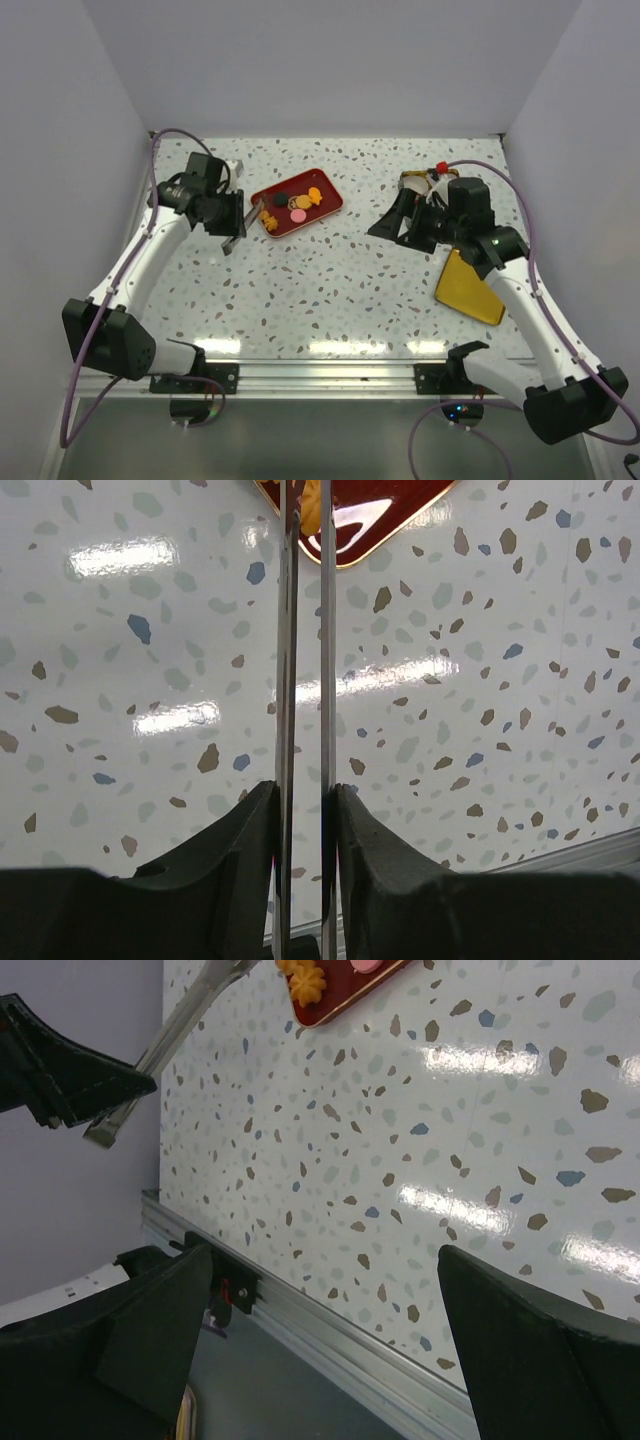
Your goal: Pack the cookies
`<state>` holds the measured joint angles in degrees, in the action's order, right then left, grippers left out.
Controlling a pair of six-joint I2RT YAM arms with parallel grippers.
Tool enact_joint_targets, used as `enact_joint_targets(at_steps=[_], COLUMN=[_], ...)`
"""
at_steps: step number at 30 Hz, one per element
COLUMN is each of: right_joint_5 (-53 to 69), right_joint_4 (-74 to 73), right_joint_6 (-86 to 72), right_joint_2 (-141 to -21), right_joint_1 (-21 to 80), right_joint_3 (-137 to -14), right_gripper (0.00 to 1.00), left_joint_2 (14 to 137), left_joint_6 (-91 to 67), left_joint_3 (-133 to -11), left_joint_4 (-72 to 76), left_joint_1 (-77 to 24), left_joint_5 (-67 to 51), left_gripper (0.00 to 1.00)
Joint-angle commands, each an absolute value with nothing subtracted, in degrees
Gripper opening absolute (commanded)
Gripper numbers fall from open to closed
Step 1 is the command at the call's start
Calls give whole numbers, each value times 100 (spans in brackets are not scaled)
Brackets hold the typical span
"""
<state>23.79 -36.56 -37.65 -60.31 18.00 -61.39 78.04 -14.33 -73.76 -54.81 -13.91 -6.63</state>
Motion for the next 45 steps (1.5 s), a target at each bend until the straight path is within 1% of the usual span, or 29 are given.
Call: enact_joint_targets(at_steps=[1,4,9,19,27,29,30,34,42,45], right_joint_5=[2417,2417,2399,2522,2496,2479,2470,2461,2479,2479], right_joint_4=[-3753,-3893,-3903,-3630,-3621,-3630,-3630,-3691,-3762,-3797], right_joint_6=[-3841,-3701,-3577,-3551,-3472,-3472,-3454,-3393,-3296,-3235], right_joint_2=[-5941,-6064,-6258,-6714,-6794,-6759,-6750,-6724,-6741,-6776], right_joint_1=[1819,1819,1819,1819,1819,1828,1819,1819,1819,1819], right_joint_3=[-6135,-6257,-6372,-6530,-6539,-6495,-6469,-6425,-6434,-6460], right_gripper=[99,99,99,99,99,99,99,99,99,99], left_joint_2=[8024,8173,8279,8604,8745,8824,8842,8877,9070,9175], left_joint_6=[-1318,-1327,-1362,-1310,-1231,-1248,-1248,-1248,-1336,-1397], left_joint_3=[-7690,-7708,-7725,-8235,-8604,-8657,-8657,-8666,-8578,-8657], left_joint_4=[-5213,-5063,-4905,-5009,-5080,-5089,-5071,-4992,-4843,-4825], left_joint_1=[-1397,-1406,-1424,-1538,-1564,-1582,-1626,-1714,-1924,-2004], left_joint_5=[-624,-650,-580,-449,-255,-202,-176,-44,-18,184], left_gripper=[35,38,40,40,41,46,54,59,59,56])
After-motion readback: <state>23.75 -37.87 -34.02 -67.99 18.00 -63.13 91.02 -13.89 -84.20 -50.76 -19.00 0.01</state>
